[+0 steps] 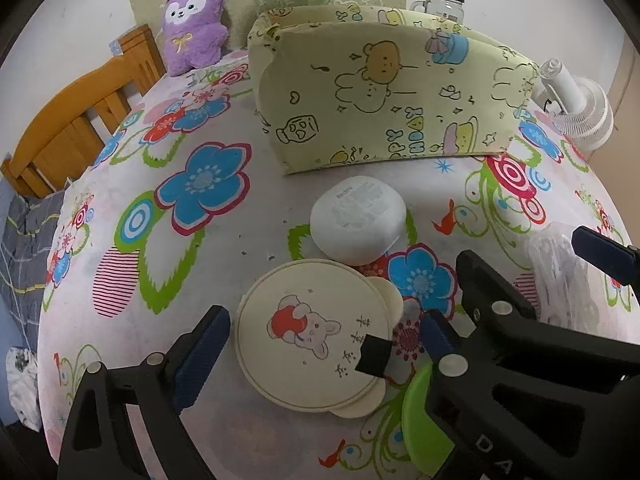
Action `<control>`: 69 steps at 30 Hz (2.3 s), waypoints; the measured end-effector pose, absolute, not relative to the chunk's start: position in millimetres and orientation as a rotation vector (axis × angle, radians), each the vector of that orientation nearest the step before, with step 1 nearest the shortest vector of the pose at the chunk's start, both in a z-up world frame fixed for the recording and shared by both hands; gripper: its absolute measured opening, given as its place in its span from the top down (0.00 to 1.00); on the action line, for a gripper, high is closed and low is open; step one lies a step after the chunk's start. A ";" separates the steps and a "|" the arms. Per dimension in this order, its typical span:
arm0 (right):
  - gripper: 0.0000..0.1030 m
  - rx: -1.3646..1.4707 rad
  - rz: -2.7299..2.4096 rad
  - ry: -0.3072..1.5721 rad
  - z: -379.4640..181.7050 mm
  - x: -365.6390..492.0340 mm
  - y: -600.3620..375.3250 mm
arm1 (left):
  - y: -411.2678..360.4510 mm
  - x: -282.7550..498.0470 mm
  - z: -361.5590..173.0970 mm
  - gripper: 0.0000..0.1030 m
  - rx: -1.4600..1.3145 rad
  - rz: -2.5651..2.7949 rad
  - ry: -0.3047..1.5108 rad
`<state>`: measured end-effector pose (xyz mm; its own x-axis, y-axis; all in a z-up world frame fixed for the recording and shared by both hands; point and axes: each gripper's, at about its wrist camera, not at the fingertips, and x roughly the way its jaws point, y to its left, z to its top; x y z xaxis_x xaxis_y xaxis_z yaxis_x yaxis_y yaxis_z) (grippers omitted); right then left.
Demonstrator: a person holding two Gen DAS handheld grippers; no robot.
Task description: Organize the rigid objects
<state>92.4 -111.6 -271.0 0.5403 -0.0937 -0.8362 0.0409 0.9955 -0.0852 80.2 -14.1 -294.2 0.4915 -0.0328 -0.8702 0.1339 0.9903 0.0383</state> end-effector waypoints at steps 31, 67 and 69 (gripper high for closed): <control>0.10 0.012 -0.111 1.005 -257.8 94.3 -120.0 | -23.2 77.6 -271.1 0.17 0.080 -0.176 1.033; 0.40 0.059 -0.171 1.099 -264.6 98.9 -166.3 | -63.5 84.7 -269.1 0.18 0.113 -0.180 1.081; 0.40 0.057 -0.165 1.087 -257.4 98.6 -163.7 | -60.1 84.5 -261.6 0.18 0.110 -0.172 1.071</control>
